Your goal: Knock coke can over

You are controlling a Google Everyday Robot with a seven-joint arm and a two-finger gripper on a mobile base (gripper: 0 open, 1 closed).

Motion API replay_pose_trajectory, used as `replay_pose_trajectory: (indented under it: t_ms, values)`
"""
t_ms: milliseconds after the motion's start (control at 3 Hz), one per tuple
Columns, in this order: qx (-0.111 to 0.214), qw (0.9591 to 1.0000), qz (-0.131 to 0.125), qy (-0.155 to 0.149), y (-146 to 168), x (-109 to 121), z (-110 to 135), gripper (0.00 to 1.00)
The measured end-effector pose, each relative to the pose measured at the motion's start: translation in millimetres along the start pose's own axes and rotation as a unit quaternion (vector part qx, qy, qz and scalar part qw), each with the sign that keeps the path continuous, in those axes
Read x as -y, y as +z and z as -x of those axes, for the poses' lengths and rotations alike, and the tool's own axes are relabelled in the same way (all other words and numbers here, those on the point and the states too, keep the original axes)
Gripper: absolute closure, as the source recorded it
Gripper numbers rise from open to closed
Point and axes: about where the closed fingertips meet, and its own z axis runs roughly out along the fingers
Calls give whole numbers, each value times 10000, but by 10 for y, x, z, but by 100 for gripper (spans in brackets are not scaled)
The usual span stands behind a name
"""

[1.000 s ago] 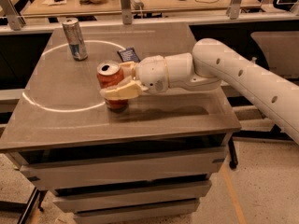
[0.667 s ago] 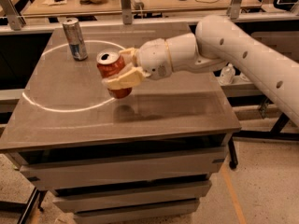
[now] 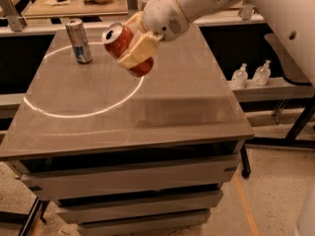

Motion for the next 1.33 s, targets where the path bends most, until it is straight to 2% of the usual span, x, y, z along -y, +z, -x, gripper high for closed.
replay_pose_trajectory:
  t_ms: [333, 667, 1000, 1333]
  values:
    - [-940, 9953, 183, -148, -70, 72, 34, 100]
    - [-1904, 9805, 454, -167, -17, 96, -110, 100]
    - [-2563, 9645, 545, -330, 78, 47, -229, 100]
    - [-3017, 9503, 637, -433, 195, 3, -359, 100]
